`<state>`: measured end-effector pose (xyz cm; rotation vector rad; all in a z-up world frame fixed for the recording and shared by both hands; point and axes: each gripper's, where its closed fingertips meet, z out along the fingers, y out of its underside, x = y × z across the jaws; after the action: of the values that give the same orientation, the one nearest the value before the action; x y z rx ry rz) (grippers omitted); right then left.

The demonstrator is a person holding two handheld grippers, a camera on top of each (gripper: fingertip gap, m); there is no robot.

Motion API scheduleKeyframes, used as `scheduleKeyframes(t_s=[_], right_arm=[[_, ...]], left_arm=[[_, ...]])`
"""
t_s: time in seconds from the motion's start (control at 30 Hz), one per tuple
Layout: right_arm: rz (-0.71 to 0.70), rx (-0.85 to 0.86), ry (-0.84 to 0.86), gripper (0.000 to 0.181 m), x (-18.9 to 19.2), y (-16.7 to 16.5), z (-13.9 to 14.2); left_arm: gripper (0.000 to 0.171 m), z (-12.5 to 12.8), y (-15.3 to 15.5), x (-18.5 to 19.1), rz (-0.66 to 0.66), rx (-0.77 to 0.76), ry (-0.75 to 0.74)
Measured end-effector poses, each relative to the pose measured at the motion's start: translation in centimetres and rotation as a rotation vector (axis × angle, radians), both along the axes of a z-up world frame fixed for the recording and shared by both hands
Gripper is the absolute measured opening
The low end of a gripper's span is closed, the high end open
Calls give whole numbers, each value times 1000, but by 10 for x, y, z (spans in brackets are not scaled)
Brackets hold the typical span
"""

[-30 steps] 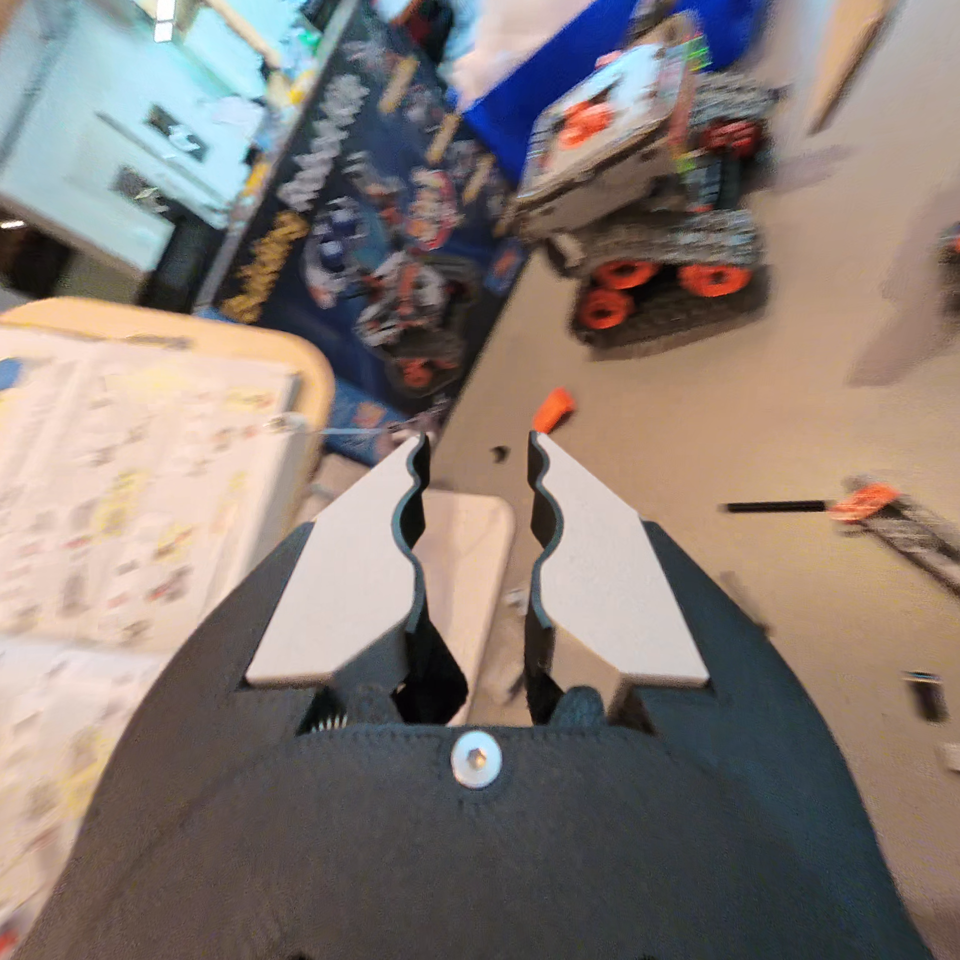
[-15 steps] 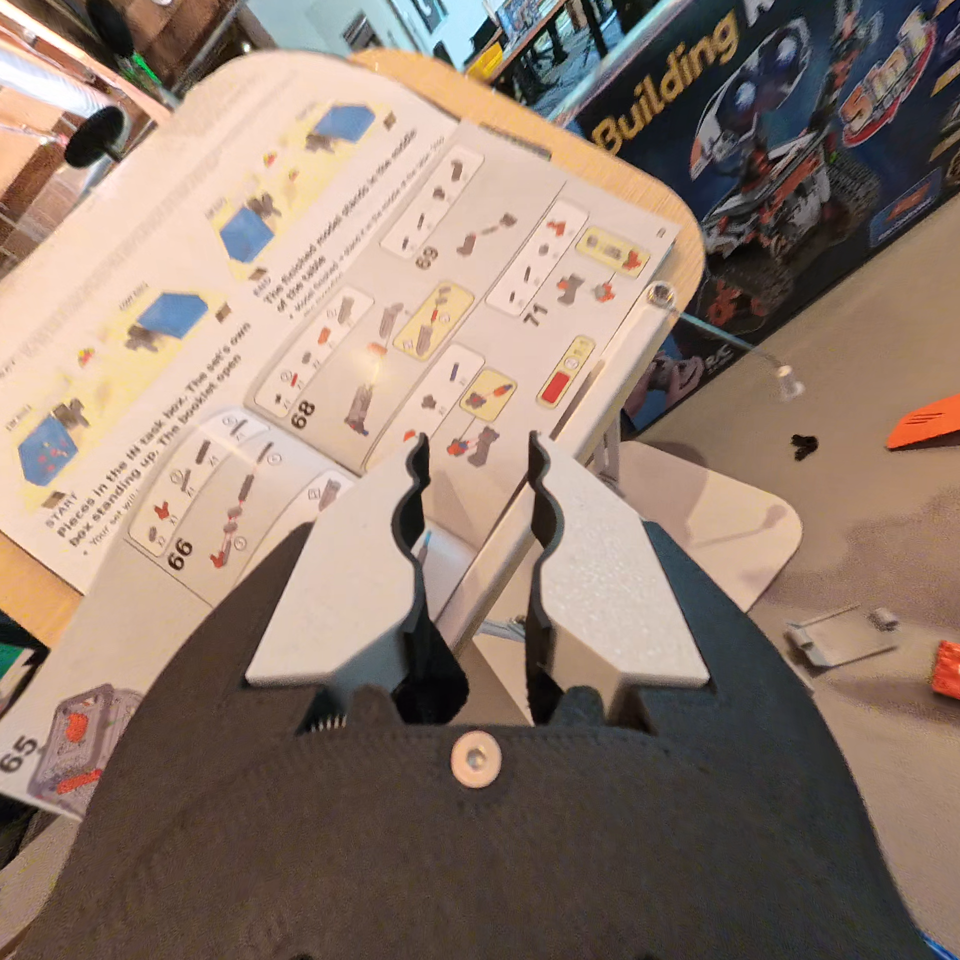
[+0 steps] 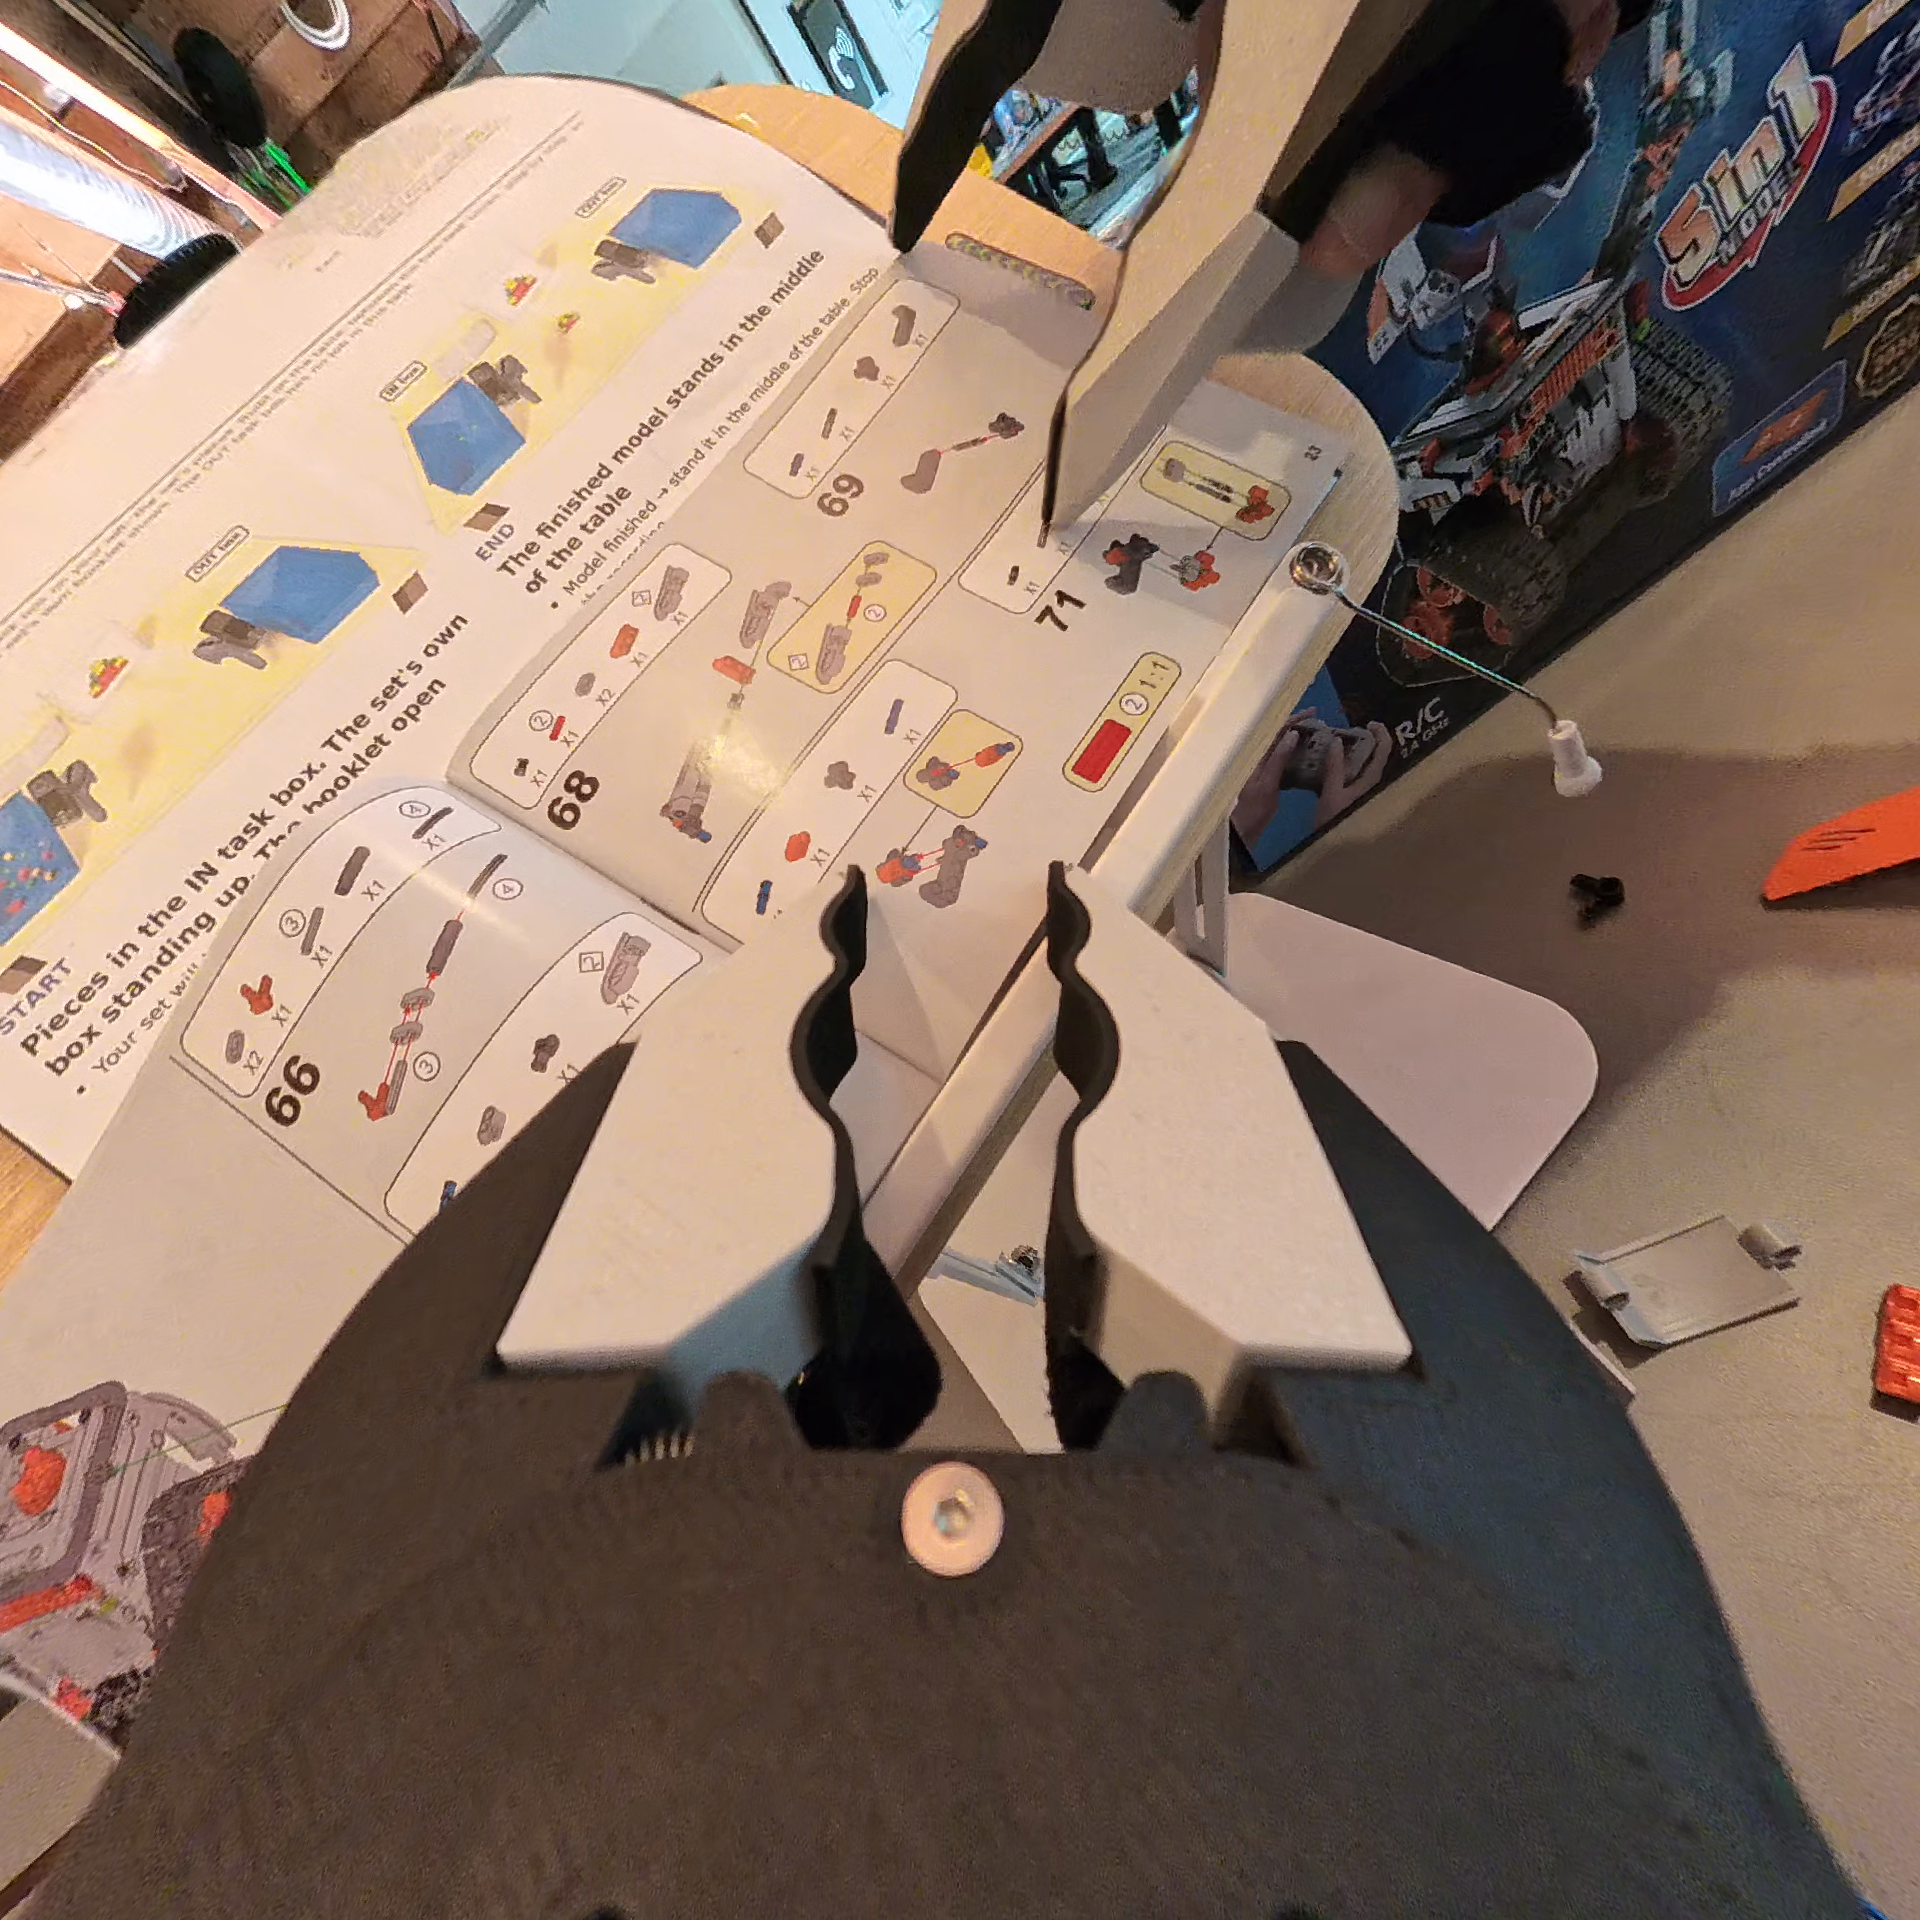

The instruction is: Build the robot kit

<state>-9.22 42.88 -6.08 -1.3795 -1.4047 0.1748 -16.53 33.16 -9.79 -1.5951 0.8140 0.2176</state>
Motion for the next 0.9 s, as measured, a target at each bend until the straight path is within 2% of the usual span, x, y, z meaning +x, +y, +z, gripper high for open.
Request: scheduleKeyframes(t_s=[0.07, 0.13, 0.23, 0.43, 0.5, 0.83, 0.9], right_arm=[[-6, 3, 2, 85, 2, 0, 1], [0, 52, -19, 70, 3, -1, 3], [0, 73, -36, 65, 3, -3, 2], [-6, 137, -75, 62, 7, -7, 2], [-14, 148, -86, 72, 10, -6, 4], [48, 61, -85, 43, 8, -10, -3], [42, 43, -61, 70, 6, -8, 0]], left_arm=[[33, 0, 0, 0, -1, 2, 0], [33, 0, 0, 0, 1, 1, -2], [33, 0, 0, 0, 2, 2, -2], [33, 0, 0, 0, 4, 5, 4], [32, 0, 0, 0, 4, 5, 6], [32, 0, 0, 0, 6, 3, 8], [32, 0, 0, 0, 5, 5, 9]])
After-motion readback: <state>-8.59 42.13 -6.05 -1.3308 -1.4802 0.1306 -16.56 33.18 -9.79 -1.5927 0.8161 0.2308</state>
